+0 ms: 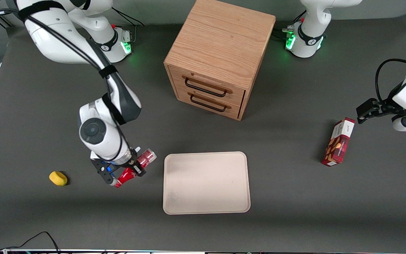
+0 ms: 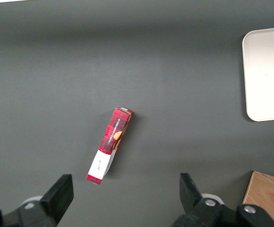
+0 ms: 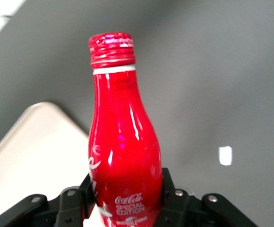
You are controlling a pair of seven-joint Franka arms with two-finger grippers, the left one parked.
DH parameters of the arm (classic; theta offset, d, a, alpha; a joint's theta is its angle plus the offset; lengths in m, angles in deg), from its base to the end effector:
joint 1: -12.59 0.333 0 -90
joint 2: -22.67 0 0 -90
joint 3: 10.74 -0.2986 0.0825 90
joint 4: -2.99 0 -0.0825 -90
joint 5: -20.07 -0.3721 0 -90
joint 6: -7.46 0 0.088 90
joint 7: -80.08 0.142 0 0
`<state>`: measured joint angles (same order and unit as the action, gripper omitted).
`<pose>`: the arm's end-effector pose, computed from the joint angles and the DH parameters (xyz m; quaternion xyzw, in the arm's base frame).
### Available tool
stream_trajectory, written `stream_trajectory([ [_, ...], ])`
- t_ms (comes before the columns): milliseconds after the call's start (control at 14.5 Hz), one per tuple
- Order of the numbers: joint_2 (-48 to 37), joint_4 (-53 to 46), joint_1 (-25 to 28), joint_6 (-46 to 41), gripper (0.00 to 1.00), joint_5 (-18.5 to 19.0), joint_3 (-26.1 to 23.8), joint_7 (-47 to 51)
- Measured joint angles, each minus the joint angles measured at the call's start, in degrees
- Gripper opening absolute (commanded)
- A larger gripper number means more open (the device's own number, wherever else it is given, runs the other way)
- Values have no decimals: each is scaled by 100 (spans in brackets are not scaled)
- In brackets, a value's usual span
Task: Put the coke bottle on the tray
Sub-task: 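Lift the bottle and carry it over the cream tray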
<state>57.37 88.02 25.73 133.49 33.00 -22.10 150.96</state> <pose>0.6560 0.2614 0.2937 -0.9317 0.3556 -0.0712 0.0187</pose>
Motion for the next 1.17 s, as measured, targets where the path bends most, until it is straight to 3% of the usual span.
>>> stream_trajectory([
  [138, 254, -526, 197, -108, 0, 218, -118, -891],
  [276, 637, -1063, 270, -130, 0, 188, -204, -1958],
  [345, 861, -1302, 268, -133, 0, 74, -249, -2573],
  [552, 1522, -1777, 262, -140, 0, -815, -269, -4268],
  [690, 1803, -1910, 258, -372, 0, -1028, -269, -4582],
  [1172, 2410, -2200, 184, -601, 0, -1052, -230, -4670],
])
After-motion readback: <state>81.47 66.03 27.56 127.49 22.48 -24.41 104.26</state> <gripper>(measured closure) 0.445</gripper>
